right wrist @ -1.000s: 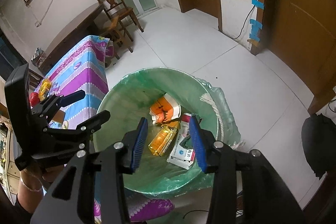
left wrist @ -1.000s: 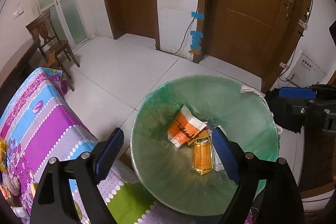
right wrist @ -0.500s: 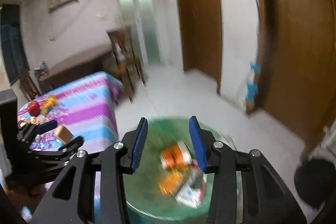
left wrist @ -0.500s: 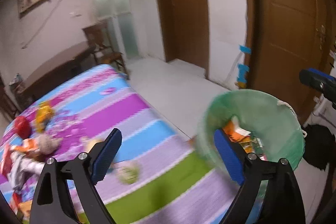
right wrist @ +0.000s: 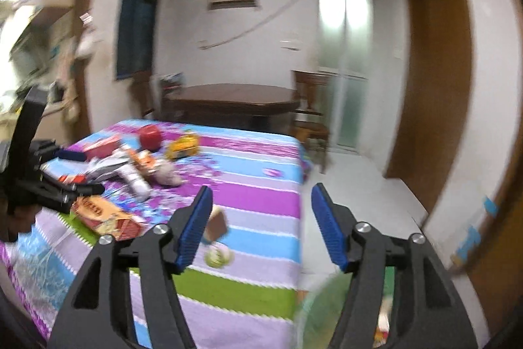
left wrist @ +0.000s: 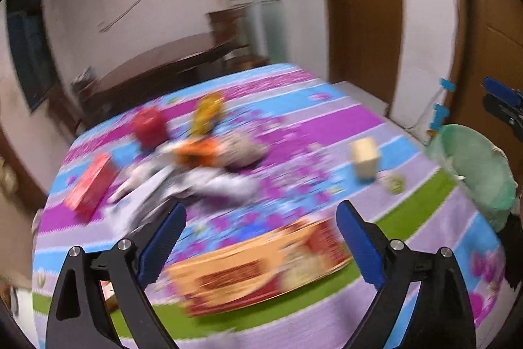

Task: Collect trash
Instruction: 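Move both tools back toward the table, then grasp the red cigarette box with the left tool while the right tool grasps the yellow medicine box, then carry both boxes over the green wastebasket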

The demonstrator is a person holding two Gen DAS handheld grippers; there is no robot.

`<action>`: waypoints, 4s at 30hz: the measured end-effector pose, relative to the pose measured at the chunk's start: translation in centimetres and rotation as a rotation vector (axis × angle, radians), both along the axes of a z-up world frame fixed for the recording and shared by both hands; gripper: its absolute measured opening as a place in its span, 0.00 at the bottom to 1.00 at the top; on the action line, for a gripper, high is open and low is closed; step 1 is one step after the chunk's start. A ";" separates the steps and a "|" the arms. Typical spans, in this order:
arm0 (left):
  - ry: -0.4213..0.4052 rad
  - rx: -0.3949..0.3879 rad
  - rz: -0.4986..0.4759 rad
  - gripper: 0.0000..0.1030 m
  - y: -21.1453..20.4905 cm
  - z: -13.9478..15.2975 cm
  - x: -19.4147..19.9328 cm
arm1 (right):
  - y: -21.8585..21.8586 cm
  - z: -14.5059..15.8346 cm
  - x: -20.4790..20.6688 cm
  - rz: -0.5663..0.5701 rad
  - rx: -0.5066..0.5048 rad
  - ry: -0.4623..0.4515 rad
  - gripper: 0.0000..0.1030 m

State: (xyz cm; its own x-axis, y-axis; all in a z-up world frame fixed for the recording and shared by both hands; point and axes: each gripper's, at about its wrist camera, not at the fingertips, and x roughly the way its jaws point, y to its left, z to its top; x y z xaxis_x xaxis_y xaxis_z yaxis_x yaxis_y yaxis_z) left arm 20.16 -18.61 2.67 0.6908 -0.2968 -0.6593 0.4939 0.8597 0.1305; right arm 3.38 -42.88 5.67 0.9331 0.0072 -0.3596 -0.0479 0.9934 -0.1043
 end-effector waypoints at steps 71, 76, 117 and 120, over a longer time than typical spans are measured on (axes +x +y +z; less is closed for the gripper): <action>-0.064 0.019 -0.063 0.56 5.0 -0.5 -4.5 | 11.5 -2.7 -2.4 0.111 0.394 0.451 0.63; -0.054 0.009 -0.038 0.56 2.5 -0.5 -4.6 | 9.2 -2.0 -2.6 0.098 0.412 0.420 0.63; -0.081 0.027 -0.340 0.56 -22.2 2.2 -7.8 | -13.8 2.8 -10.3 -0.411 0.521 0.310 0.63; -0.081 0.042 -0.369 0.56 -24.9 1.5 -8.5 | -14.8 2.5 -10.6 -0.442 0.518 0.319 0.63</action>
State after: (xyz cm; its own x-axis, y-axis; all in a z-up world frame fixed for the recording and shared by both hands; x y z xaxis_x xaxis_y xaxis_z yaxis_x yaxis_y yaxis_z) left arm 11.66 -43.52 4.19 0.5929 -0.5096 -0.6235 0.7560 0.6189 0.2131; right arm -7.25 -57.65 8.15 0.7393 -0.1015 -0.6657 0.4170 0.8452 0.3343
